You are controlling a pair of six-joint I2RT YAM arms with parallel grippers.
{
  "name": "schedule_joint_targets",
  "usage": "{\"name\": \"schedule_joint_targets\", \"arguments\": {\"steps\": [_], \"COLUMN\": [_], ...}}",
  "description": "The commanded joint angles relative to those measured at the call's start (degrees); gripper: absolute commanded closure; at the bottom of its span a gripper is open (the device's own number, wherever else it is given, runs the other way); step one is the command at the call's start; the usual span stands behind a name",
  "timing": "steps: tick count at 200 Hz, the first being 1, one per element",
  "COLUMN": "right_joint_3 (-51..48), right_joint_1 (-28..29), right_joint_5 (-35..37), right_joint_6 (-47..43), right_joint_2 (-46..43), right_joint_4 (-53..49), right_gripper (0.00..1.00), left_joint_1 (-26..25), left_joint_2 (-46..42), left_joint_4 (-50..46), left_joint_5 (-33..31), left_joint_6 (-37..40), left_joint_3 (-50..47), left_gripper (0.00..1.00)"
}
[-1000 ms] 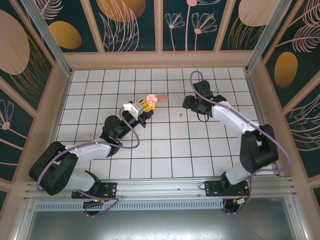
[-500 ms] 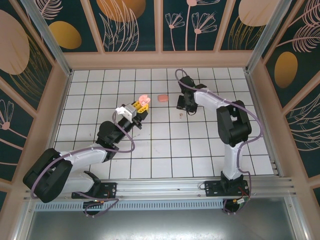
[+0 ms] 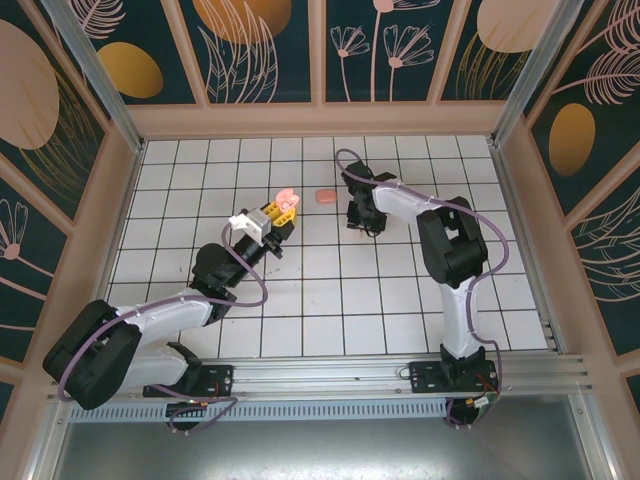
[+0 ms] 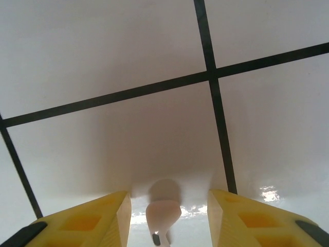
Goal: Insert the wireless bluetooth earbuds into the charging case
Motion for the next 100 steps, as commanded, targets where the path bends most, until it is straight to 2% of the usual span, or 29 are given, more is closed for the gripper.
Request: {"name": "schedule_joint_targets", "arguments": {"steps": [1, 100], "right_joint_3": [2.5, 2.4], "right_joint_1": [0.8, 1.2], "right_joint_5": [1.7, 1.9], "right_joint_6": [1.4, 2.1], "right_joint_2": [1.5, 2.8], "right_joint_4": [-2.1, -1.8], "right_gripper": [0.57, 0.61], "left_joint_1": [0.0, 0.1], "left_joint_2": [-1.2, -0.9], "left_joint_4": [3.0, 2.9], "left_joint_5": [0.8, 1.6], "left_joint_6": [-0.4, 0.1], "left_joint_3": [-0.6, -0.5], "left_gripper": [1.00, 1.00]}}
